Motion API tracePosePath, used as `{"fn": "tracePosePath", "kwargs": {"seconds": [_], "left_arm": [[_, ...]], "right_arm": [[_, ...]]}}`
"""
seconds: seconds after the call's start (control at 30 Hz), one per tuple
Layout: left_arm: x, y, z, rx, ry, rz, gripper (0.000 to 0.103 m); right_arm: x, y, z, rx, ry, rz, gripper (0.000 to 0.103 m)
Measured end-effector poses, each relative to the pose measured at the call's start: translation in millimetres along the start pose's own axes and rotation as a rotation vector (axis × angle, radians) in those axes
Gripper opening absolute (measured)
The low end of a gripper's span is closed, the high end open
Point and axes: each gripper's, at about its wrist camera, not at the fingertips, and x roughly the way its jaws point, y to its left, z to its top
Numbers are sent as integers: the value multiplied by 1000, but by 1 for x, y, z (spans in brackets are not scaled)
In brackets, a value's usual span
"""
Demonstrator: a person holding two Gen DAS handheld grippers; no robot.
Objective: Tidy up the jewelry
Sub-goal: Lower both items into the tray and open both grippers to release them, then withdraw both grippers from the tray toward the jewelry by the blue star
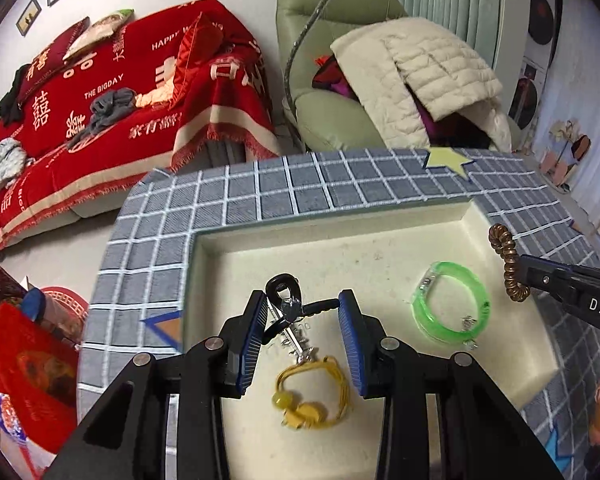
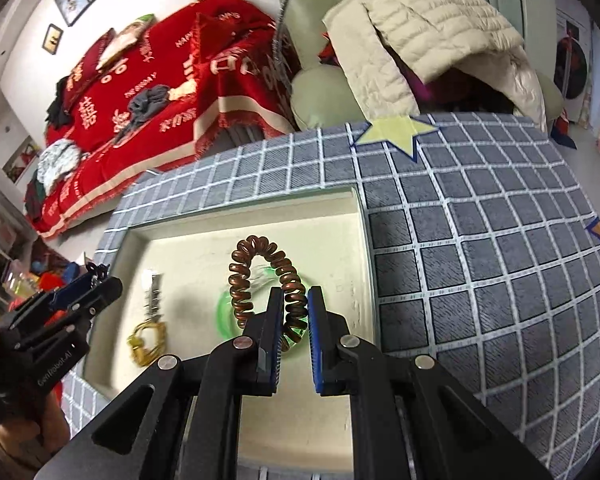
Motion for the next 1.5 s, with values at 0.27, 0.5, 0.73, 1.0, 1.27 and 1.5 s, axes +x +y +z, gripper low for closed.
{"fn": "tracePosePath", "kwargs": {"seconds": [0.27,0.5,0.73,1.0,1.27,1.5], "left_arm": [[34,-10,-1,10,22,36,58],[42,-14,-2,30,35,47,58],[47,-17,-2,54,65,84,66],[43,-19,-2,63,69,86,69],[16,-9,1,1,-26,75,103],[-15,-4,-5,-9,-67,57,103]], "right_arm": [[32,-1,14,-28,-12,-91,13],[48,0,14,-38,4,-122,13],[46,1,13,-34,10,-109,18],[21,4,13,-1,-43,-34,56],[-14,13,5,-4,-94,18,62],[-35,10,-11,25,-96,59,71]]}}
